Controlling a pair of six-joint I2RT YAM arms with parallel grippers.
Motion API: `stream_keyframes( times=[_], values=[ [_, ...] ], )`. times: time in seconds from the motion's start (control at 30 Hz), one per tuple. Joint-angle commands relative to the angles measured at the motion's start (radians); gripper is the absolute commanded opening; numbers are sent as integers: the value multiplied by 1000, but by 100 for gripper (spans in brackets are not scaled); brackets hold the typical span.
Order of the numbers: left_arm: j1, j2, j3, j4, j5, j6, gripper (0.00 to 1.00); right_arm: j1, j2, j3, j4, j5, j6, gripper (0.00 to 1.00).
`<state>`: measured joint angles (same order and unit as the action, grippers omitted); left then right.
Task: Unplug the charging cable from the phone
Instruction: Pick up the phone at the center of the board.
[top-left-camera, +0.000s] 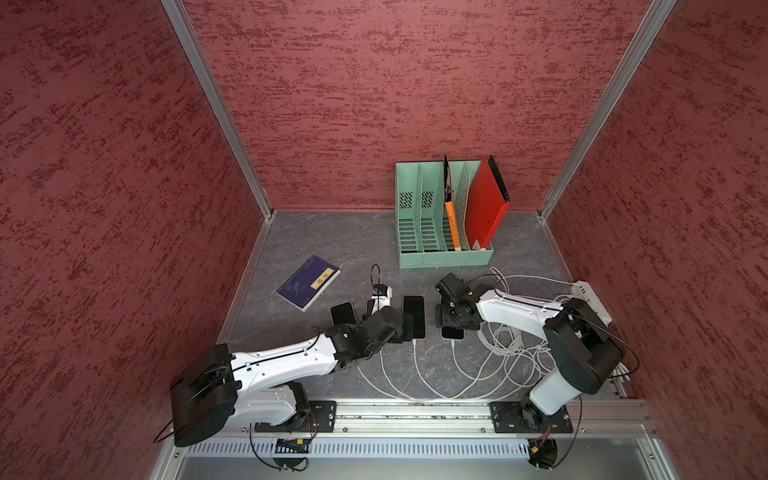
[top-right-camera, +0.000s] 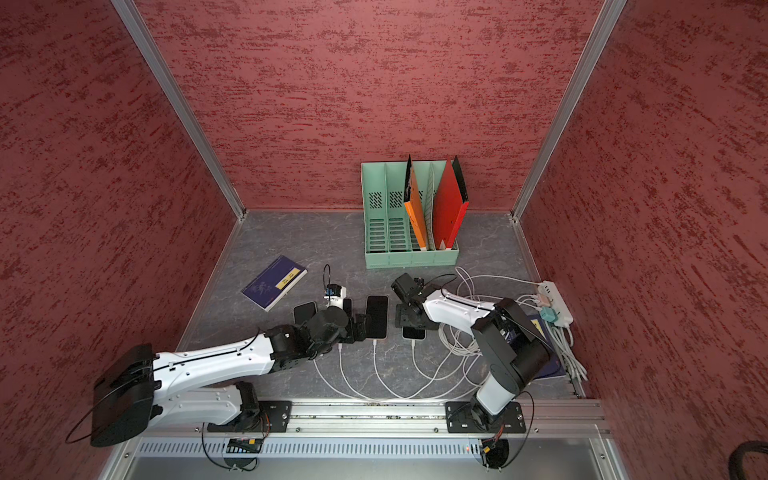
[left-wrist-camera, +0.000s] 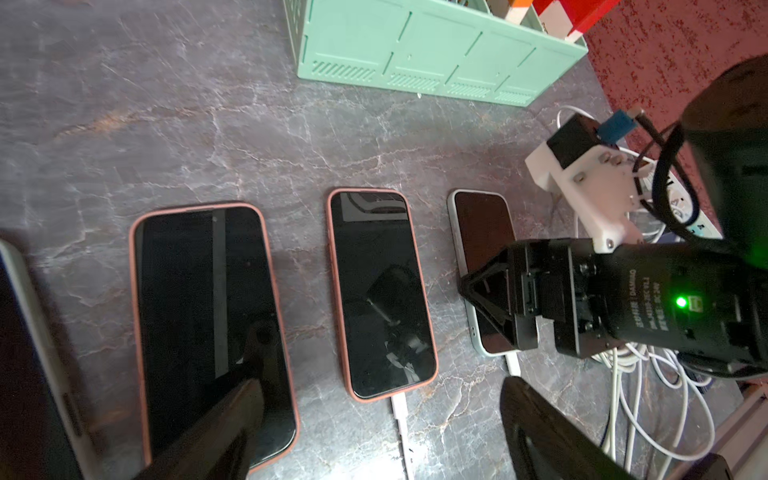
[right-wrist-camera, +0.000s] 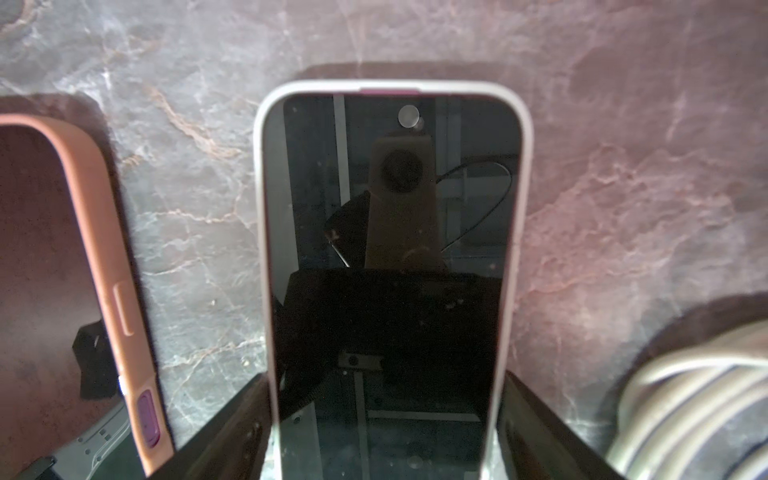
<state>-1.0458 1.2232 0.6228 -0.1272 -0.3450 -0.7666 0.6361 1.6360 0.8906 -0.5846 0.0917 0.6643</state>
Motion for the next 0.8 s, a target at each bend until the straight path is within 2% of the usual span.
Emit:
stream_keyframes(
  times=[0.0, 0.1, 0.33, 0.47, 0.53, 0.67, 0.77],
  values=[
    [-12, 18, -11, 130, 23, 29, 94, -15, 17, -26, 32, -27, -17, 80],
    [-19, 44, -10, 185, 36, 45, 93, -18, 12, -28, 38, -33, -24, 75],
    [-19, 115, -51, 370, 100, 20, 94, -26, -27, -27, 44, -38, -40, 52],
    [-48, 141, -91, 509, 79, 1, 96, -26, -92, -30, 39, -45, -40, 39],
    [-68, 156, -132, 634, 72, 0, 97, -26, -144, -33, 39, -39, -43, 35],
    [-79, 208, -155, 768, 125, -10, 89, -26, -223, -35, 43, -42, -40, 27],
    [-98, 270, -155, 866, 172, -14, 80, -27, -265, -33, 27, -15, -34, 25]
  ],
)
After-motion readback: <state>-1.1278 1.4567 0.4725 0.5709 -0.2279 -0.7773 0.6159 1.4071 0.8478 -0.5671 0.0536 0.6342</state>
